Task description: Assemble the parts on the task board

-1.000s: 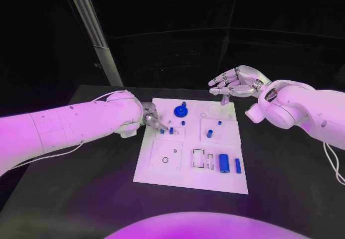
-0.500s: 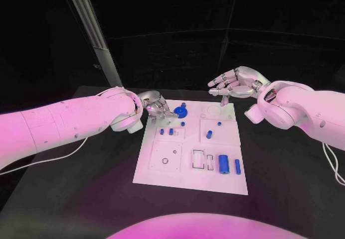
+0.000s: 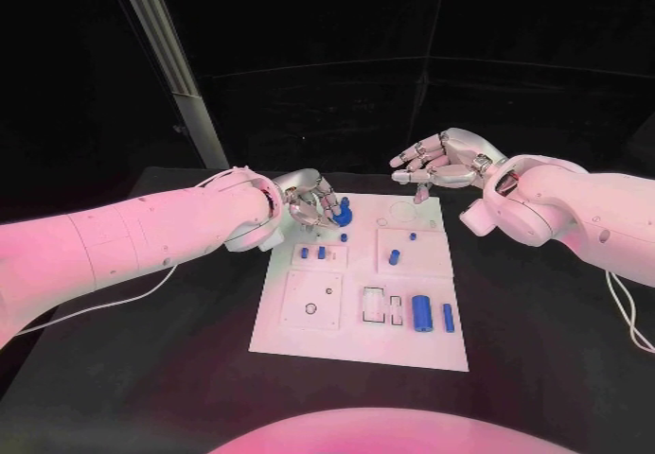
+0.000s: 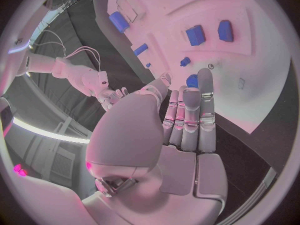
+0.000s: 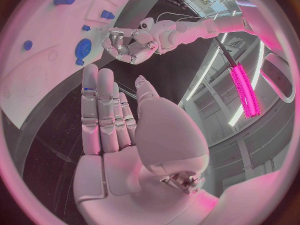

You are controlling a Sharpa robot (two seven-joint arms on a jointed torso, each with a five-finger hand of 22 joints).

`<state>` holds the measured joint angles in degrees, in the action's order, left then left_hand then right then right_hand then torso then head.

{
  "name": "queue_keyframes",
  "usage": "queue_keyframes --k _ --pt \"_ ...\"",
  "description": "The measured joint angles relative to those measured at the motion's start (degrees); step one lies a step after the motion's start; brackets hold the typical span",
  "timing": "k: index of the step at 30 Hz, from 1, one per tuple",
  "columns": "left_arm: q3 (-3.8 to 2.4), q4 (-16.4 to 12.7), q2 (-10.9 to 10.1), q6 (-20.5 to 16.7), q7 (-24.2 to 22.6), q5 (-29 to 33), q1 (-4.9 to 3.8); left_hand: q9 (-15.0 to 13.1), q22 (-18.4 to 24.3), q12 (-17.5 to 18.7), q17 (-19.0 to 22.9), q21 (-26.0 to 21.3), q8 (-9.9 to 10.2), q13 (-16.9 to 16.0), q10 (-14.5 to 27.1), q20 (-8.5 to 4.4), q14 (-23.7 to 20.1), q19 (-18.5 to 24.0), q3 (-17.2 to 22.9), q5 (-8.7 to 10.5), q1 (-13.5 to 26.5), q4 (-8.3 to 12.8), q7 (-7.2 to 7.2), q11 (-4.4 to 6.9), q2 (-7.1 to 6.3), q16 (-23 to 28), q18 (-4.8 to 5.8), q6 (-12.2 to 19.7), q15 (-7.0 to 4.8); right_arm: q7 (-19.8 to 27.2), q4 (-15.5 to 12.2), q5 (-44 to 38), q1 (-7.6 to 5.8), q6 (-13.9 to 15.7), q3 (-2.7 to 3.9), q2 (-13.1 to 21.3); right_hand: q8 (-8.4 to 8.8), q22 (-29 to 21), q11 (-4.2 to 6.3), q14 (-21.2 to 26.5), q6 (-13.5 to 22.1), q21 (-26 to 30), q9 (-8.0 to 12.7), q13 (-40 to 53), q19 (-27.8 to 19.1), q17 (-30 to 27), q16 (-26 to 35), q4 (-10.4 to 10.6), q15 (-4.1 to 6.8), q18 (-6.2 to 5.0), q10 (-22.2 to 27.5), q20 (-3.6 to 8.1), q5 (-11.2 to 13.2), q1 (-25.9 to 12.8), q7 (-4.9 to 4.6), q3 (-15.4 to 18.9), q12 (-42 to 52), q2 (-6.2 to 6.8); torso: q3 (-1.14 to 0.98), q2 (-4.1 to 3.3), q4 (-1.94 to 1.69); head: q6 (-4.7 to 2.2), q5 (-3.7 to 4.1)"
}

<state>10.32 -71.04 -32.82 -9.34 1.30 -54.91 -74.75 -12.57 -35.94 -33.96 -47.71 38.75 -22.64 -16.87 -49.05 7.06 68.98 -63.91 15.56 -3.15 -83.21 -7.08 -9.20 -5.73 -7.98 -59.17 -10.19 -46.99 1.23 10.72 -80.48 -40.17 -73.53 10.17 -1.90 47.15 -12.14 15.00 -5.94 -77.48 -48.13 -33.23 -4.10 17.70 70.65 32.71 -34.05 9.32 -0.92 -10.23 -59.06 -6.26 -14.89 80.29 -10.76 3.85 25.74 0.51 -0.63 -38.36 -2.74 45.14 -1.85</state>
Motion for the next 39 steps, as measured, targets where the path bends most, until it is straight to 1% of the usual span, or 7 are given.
queue_keyframes --k 2,6,8,14,16,19,39 --pt "0.25 1.06 1.09 -0.37 -1.21 -3.56 0.26 1.21 0.18 1.62 0.46 -0.31 1.22 1.79 0.00 0.13 0.02 -0.61 0.53 0.00 0.31 0.53 0.12 0.00 -0.70 0.10 -0.01 -0.55 0.00 0.00 0.01 0.00 0.00 0.00 0.00 -0.08 0.00 0.00 0.00 0.00 0.00 0.00 0.00 -0.06 0.00 0.00 0.00 0.00 0.00 0.00 0.00 0.00 0.00 0.00 0.00 0.00 0.00 0.00 0.01 -0.01 0.00 -0.07 0.10" --pt "0.53 3.46 3.09 -0.63 -2.65 -10.52 0.80 3.10 -1.53 3.83 -7.32 2.40 3.33 4.61 -0.62 -0.25 6.62 -5.01 0.94 0.00 1.04 1.00 0.26 0.20 -1.43 -7.58 -0.02 -1.76 -0.24 0.00 0.01 0.00 0.00 0.00 0.00 -0.20 0.00 -0.05 0.00 0.00 0.00 0.00 0.00 -0.06 0.00 0.00 0.00 0.00 0.00 -0.01 0.00 0.00 0.00 0.00 0.00 0.00 0.00 0.00 0.02 -0.01 0.01 -0.18 0.30" --pt "0.61 4.45 3.83 -0.58 -3.00 -13.51 1.02 3.94 -6.45 4.70 -11.05 7.38 4.17 5.89 -0.95 -0.41 9.22 -8.07 0.90 0.00 1.24 1.41 0.40 0.22 -1.63 -11.07 -0.01 -2.67 -0.36 0.00 0.03 0.00 0.00 0.00 0.00 -0.26 0.00 -0.05 0.00 0.00 0.00 0.00 0.00 -0.06 0.00 0.00 0.00 0.00 0.00 0.00 0.00 0.00 0.00 0.00 0.00 0.00 0.00 0.00 0.02 -0.01 0.01 -0.21 0.38" --pt "0.73 6.73 5.60 0.11 -3.49 -20.77 1.67 5.52 -18.63 6.29 -17.96 19.34 5.70 8.38 -2.98 -0.82 13.58 -14.02 1.62 0.00 1.24 2.13 0.74 0.57 -1.63 -17.24 2.66 -4.89 -0.83 0.01 0.05 0.00 0.00 0.00 0.00 -0.49 0.00 -0.04 0.00 0.00 0.00 0.00 0.00 -0.06 0.00 0.00 0.00 0.00 0.00 0.00 0.00 0.00 0.00 0.00 0.00 0.00 0.00 0.00 -0.01 -0.01 0.04 -0.29 0.43" --pt "0.76 7.18 6.06 0.36 -3.53 -22.21 1.85 5.92 -21.97 6.74 -19.50 22.54 6.01 9.07 -3.59 -1.00 14.51 -15.43 1.85 0.00 1.45 2.36 0.79 0.72 -1.84 -18.54 2.68 -5.33 -0.97 0.01 0.08 0.00 0.01 0.00 0.00 -0.56 0.00 -0.04 0.00 0.00 0.00 0.00 0.00 -0.06 0.00 0.00 0.00 0.00 0.00 0.00 0.00 0.00 0.00 0.00 0.00 0.00 0.00 0.00 -0.01 -0.02 0.07 -0.33 0.43" --pt "0.77 7.73 6.76 0.66 -3.55 -23.86 2.09 6.38 -24.50 7.40 -19.98 24.94 6.47 9.90 -4.40 -1.14 14.67 -16.32 2.24 0.00 1.55 2.74 0.92 0.72 -1.94 -19.05 3.50 -6.06 -1.13 0.02 0.09 0.00 0.01 0.00 0.00 -0.70 0.00 -0.04 0.00 0.00 0.00 0.00 0.00 -0.06 0.00 0.00 0.00 0.00 0.00 0.00 0.00 0.00 0.00 0.00 0.00 0.00 0.00 0.00 -0.03 -0.02 0.11 -0.34 0.43" --pt "0.74 8.24 8.35 1.25 -3.55 -27.01 2.35 7.46 -30.05 9.90 -18.60 29.66 7.74 12.17 -8.39 -1.75 14.92 -18.14 5.38 0.00 2.11 3.33 1.53 1.58 -1.37 -19.05 4.10 -9.33 -1.39 0.03 0.10 0.00 0.01 0.00 0.01 -0.95 0.00 -0.04 0.00 -0.01 0.00 0.14 0.00 -0.16 0.00 0.00 0.00 0.00 0.00 0.00 0.00 0.00 0.01 0.00 0.00 0.00 0.00 0.00 -0.05 0.01 0.00 -0.02 0.86"
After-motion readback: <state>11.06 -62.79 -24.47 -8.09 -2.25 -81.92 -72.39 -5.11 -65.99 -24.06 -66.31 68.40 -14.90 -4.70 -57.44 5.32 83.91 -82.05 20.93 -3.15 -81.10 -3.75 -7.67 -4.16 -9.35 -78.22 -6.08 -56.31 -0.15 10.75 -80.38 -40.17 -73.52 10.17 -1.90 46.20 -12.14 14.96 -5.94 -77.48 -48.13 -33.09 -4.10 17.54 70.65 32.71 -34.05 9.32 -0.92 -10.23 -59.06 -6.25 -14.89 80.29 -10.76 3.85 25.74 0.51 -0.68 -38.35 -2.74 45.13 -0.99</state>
